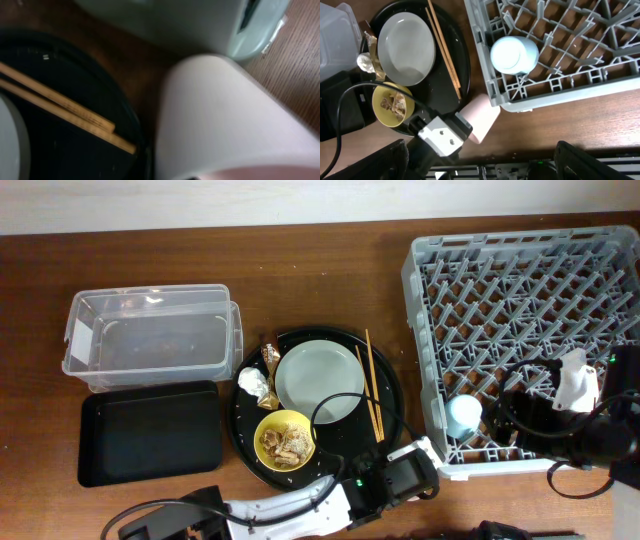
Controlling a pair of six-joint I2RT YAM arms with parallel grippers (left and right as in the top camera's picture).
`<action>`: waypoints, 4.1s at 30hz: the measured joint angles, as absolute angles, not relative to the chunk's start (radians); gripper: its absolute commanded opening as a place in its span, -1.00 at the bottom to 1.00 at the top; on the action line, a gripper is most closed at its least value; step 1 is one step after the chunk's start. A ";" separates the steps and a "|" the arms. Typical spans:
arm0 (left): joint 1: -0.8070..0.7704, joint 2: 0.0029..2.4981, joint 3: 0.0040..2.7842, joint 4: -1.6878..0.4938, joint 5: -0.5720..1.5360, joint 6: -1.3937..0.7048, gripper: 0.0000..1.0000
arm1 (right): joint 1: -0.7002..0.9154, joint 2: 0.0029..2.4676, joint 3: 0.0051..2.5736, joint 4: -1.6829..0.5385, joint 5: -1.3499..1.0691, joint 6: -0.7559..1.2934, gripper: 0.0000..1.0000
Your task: Sort waste into correct bins and load items into the dishwasher rack
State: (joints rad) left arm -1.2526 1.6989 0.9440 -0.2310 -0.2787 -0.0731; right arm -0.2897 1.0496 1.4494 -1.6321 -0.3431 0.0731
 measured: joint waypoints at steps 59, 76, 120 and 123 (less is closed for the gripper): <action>-0.461 1.192 1.103 -0.295 1.102 -0.376 0.99 | 0.174 1.195 1.489 -1.416 -1.160 -0.379 0.16; -0.453 1.203 1.103 -0.405 1.062 -0.375 0.99 | -0.343 1.591 1.538 -1.572 -0.015 0.211 0.25; -0.717 1.534 1.005 -0.853 0.123 -0.358 0.28 | 0.279 1.145 1.391 -1.435 -0.248 0.287 0.92; -0.754 1.657 1.000 -0.782 0.082 -0.407 -0.07 | 0.279 1.145 1.391 -1.435 -0.243 0.288 0.93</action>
